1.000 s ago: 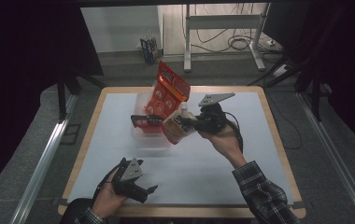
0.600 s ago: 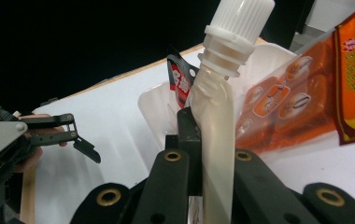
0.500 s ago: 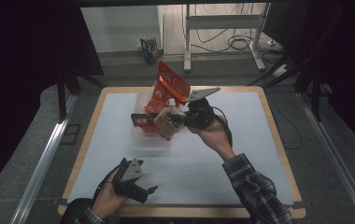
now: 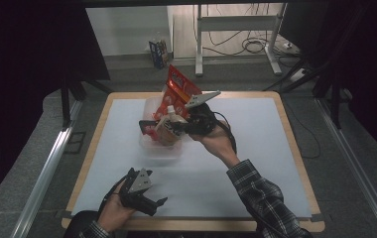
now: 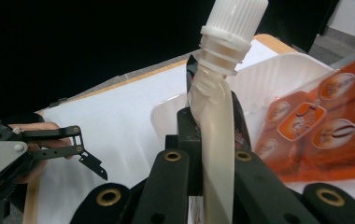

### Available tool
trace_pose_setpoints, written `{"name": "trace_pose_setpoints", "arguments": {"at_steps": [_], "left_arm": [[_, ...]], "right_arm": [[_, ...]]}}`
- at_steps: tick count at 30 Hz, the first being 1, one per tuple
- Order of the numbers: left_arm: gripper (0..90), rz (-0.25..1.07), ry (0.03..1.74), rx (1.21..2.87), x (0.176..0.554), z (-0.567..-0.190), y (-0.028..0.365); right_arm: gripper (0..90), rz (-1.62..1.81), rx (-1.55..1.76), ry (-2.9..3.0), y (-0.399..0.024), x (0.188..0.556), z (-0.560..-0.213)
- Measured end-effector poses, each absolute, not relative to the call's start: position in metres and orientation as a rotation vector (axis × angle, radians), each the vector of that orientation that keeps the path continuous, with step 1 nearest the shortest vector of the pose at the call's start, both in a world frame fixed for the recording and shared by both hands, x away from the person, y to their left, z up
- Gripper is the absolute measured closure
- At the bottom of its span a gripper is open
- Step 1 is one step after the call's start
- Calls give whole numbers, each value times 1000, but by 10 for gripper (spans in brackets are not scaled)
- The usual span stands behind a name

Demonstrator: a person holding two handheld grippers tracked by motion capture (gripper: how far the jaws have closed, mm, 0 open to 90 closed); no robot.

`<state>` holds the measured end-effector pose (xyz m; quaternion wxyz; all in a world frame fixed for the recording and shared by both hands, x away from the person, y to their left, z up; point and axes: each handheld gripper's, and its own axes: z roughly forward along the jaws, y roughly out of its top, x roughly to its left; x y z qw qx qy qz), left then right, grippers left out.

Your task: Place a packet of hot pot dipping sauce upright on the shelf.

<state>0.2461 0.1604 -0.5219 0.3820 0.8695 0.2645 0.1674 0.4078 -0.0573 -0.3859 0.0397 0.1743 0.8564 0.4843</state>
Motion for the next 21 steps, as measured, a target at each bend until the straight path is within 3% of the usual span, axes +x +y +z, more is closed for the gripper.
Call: {"name": "trace_pose_setpoints", "arguments": {"at_steps": [21], "left_arm": [[0, 429, 673, 2235, 246, -523, 160]], "right_arm": [[877, 1406, 531, 2708, -45, 416, -401]]}}
